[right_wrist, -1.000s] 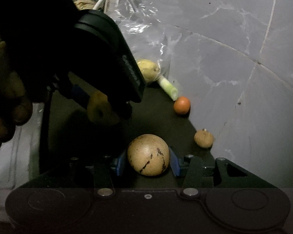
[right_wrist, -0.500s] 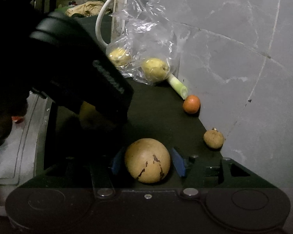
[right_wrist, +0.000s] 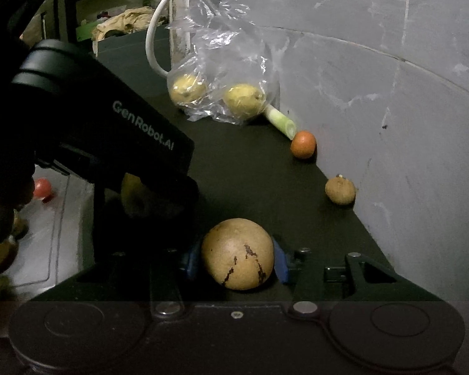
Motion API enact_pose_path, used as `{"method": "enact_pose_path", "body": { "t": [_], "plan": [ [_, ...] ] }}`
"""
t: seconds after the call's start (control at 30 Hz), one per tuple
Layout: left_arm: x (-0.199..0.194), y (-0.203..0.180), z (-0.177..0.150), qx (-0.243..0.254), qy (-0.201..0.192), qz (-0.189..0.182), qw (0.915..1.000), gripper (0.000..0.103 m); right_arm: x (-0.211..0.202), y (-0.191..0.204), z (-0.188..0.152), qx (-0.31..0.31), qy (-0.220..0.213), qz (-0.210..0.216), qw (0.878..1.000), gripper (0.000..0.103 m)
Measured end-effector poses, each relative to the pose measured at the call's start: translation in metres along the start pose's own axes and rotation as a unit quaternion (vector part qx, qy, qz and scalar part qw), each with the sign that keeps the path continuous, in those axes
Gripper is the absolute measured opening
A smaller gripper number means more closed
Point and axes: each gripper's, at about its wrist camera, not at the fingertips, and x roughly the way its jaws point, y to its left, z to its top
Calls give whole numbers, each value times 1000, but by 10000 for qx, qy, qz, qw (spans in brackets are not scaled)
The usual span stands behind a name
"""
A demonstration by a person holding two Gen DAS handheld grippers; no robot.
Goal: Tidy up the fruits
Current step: 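Lift the pear and pepino melon off the table with both tools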
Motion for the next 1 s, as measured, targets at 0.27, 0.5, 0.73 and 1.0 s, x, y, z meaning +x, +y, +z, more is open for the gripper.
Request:
{"method": "enact_pose_path", "body": {
  "t": [0.27, 0.5, 0.73, 1.0],
  "plan": [
    [-19, 2, -25, 226, 173, -79, 9996, 56, -22, 7, -11, -19, 22, -3, 10000, 47],
    [-27, -3, -38, 483, 223, -203, 9984, 56, -37, 13, -22, 52, 53, -82, 9999, 47],
    [-22, -6, -32, 549, 273, -196, 9979, 57, -47, 13, -30, 153, 95, -192, 9997, 47],
    [-21, -13, -35, 715, 189, -139, 9972, 56, -53, 15, -36, 229, 134, -235, 9994, 47]
  ]
}}
